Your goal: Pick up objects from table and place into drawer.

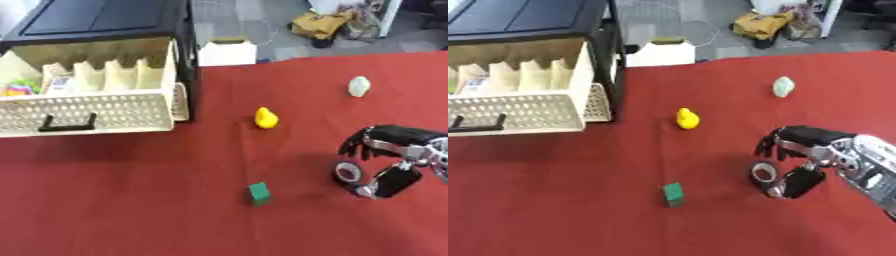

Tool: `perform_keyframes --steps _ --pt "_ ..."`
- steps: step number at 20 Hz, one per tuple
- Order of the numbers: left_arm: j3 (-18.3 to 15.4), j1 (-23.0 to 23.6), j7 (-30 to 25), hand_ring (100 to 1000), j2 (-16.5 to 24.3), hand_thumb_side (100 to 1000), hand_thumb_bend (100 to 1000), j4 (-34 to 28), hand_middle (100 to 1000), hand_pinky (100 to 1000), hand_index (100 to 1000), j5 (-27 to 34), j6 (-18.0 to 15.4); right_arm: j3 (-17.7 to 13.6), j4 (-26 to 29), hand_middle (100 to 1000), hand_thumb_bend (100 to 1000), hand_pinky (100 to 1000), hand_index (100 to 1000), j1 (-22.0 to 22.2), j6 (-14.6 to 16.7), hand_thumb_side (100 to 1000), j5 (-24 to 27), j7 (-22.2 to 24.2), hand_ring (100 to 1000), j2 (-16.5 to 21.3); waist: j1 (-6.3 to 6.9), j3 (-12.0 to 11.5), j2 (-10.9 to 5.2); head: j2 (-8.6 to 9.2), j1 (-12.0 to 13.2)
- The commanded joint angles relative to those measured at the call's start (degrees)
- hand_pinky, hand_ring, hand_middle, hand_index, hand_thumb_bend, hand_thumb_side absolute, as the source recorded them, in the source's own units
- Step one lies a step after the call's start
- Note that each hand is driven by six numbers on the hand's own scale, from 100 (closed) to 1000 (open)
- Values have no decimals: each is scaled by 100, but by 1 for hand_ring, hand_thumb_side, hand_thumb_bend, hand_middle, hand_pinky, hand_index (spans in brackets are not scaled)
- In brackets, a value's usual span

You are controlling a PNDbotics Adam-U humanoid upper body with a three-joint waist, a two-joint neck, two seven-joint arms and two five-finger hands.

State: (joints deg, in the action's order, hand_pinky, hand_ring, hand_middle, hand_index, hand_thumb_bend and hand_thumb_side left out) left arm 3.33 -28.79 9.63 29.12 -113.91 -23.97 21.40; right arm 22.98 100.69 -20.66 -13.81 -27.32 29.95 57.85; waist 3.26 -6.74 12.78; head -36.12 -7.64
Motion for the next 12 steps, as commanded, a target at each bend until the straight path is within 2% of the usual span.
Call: perform_keyframes --steps 1,12 --pt "-78 -54 14 100 92 1000 335 -68 100 100 714 28 -16 -44 -78 677 383 678 837 -68 54 296 -51 10 688 92 -9 -10 -74 69 -2" --pt "-91 -64 35 100 75 1000 326 -68 100 100 709 37 -30 -4 -297 674 382 672 817 -96 66 282 -109 1 686 49 -2 -33 -50 88 -12"
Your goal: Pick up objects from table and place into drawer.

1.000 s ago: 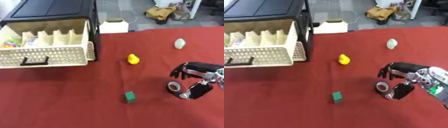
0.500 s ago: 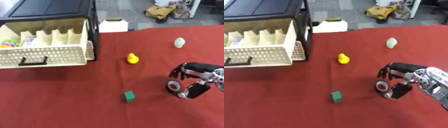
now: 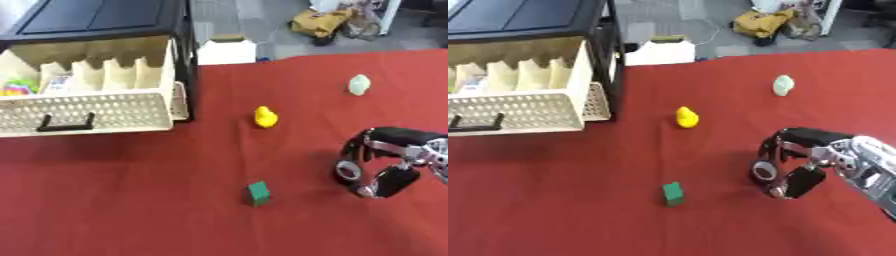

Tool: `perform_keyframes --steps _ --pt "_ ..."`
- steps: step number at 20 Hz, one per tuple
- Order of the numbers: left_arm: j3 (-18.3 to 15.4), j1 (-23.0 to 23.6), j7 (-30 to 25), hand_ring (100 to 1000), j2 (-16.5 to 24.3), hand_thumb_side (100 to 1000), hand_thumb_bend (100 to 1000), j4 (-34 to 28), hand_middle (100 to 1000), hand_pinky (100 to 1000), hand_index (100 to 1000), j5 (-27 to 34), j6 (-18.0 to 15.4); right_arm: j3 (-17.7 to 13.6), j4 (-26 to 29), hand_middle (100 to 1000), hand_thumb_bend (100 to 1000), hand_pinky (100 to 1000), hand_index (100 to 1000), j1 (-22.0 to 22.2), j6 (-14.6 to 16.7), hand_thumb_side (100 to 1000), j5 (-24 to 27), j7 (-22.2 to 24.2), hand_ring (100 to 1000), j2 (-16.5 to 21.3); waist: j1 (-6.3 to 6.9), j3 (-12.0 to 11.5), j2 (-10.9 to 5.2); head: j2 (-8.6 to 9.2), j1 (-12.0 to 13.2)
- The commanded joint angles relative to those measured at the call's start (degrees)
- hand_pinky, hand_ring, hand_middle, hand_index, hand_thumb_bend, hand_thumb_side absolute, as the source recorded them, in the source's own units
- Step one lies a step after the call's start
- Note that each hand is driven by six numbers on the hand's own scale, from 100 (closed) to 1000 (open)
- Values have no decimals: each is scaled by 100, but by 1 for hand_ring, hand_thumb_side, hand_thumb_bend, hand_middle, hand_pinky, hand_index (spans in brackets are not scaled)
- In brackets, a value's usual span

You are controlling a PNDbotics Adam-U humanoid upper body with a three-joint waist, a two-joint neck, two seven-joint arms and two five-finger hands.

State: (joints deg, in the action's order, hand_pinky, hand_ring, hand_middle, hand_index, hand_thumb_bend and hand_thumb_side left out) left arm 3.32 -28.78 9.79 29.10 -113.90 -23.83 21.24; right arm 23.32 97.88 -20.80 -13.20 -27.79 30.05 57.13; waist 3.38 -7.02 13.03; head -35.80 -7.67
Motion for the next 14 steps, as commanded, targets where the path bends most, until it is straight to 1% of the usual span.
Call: perform_keyframes --steps 1,8,10,14 --pt "-92 -65 23 100 76 1000 325 -69 100 100 710 25 -14 -31 -29 675 381 672 818 -84 7 281 -65 -5 687 118 -13 -6 -73 60 -10" --pt "-94 -68 25 100 70 1000 319 -69 100 100 709 35 -18 -14 -122 673 388 669 813 -101 14 284 -67 -4 685 94 -8 -26 -52 89 -22" --pt "-93 -69 25 100 67 1000 317 -69 100 100 709 38 -20 -13 -131 674 411 669 820 -111 12 302 -61 -8 685 89 -7 -26 -46 85 -23" --pt "-92 -75 25 100 63 1000 311 -69 100 100 708 39 -23 -9 -151 661 414 666 811 -131 -5 301 -53 -17 682 81 -4 -25 -42 87 -25"
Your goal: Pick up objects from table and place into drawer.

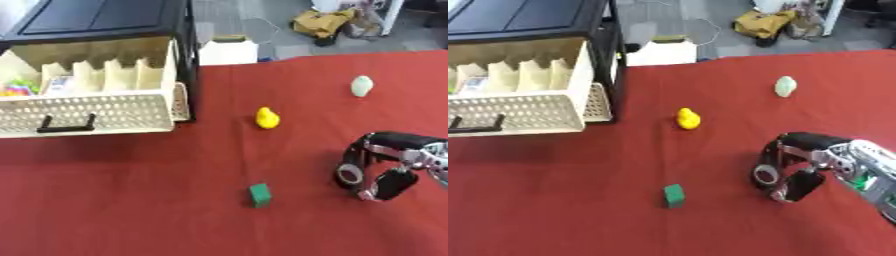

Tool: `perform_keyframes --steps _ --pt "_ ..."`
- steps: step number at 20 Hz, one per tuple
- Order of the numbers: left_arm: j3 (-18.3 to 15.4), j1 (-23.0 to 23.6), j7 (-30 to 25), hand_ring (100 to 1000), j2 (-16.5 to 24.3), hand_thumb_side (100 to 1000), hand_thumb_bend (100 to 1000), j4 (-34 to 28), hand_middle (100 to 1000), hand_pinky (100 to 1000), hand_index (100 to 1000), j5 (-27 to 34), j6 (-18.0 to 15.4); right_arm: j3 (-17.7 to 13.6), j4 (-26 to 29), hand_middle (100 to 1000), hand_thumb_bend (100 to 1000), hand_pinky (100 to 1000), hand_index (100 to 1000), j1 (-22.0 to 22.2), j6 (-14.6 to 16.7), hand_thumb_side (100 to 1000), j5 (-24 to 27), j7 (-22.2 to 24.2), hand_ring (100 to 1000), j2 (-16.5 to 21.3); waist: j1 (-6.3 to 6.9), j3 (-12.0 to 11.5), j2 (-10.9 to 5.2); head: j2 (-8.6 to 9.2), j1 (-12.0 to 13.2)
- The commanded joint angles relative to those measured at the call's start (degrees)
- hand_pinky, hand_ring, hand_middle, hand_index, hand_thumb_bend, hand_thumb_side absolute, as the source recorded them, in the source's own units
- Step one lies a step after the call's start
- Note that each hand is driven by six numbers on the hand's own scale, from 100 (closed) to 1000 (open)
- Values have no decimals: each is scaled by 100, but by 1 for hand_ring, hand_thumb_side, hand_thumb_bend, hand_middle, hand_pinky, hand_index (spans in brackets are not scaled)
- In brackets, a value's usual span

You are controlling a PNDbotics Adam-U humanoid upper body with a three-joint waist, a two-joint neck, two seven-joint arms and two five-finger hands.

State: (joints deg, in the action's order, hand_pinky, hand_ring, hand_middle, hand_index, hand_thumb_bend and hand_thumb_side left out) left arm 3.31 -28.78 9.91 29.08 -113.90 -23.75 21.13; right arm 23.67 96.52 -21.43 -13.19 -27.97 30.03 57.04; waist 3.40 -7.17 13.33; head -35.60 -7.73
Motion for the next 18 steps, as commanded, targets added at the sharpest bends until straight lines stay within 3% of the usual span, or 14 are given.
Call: perform_keyframes --steps 1,18 --pt "-92 -75 13 100 65 1000 308 -69 100 100 708 31 -12 -44 -19 655 416 666 807 -73 -9 302 -32 -18 681 88 -5 -10 -72 68 -18" --pt "-108 -76 37 100 57 1000 297 -69 100 100 706 26 -13 12 -115 600 419 654 773 -134 10 287 -41 5 671 40 -13 -19 -52 91 -1"
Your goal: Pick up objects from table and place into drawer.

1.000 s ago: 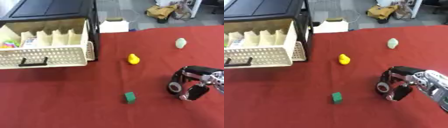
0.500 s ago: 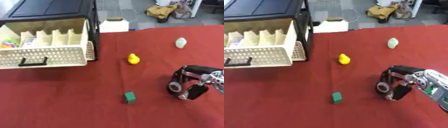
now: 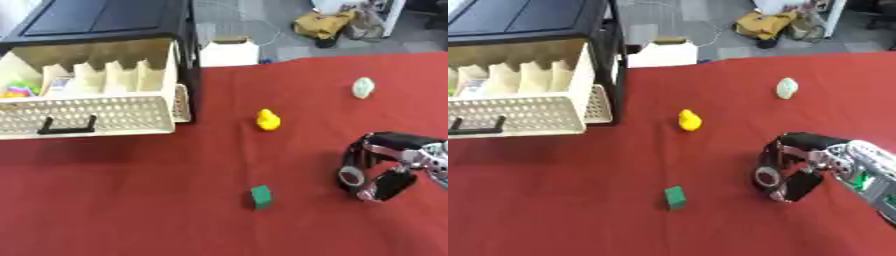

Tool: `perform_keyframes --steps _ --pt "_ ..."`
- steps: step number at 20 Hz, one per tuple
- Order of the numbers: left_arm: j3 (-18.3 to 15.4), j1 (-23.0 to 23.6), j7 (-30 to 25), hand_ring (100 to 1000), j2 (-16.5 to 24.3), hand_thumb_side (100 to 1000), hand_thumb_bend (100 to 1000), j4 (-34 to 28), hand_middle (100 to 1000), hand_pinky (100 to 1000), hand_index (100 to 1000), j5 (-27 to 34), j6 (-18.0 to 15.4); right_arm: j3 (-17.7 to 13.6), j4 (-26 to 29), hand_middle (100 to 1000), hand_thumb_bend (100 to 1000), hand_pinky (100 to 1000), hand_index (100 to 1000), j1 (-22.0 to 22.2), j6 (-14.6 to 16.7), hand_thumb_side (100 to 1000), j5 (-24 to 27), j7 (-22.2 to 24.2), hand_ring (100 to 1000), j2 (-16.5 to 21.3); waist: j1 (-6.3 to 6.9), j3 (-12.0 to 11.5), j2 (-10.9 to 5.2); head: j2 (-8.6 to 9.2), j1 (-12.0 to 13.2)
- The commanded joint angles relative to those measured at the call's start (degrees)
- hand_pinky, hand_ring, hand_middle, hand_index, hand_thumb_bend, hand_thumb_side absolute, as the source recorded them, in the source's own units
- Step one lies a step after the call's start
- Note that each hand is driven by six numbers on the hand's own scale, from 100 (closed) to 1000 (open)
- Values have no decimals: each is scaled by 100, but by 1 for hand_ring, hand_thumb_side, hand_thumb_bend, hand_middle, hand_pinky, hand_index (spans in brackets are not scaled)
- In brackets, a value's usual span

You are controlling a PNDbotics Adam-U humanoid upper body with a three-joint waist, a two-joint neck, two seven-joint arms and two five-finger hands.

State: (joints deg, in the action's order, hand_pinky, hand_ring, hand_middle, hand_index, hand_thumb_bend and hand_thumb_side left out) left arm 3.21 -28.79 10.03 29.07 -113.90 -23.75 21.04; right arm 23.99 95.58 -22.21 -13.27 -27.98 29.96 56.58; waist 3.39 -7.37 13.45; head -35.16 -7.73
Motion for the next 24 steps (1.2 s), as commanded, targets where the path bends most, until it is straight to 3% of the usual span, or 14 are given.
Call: perform_keyframes --steps 1,17,24 --pt "-99 -77 27 100 58 1000 295 -69 100 100 706 25 -3 -22 -19 592 420 653 767 -58 17 287 -44 6 669 85 -13 3 -64 44 1" --pt "-119 -58 58 100 42 1000 286 -69 100 100 702 38 8 6 -83 535 407 641 720 -87 -6 255 -46 -51 651 48 -14 4 -53 53 11" --pt "-128 -52 73 100 40 1000 286 -69 100 100 702 48 6 8 -128 514 353 636 702 -99 -22 211 -50 -94 641 31 -10 -1 -49 59 14"
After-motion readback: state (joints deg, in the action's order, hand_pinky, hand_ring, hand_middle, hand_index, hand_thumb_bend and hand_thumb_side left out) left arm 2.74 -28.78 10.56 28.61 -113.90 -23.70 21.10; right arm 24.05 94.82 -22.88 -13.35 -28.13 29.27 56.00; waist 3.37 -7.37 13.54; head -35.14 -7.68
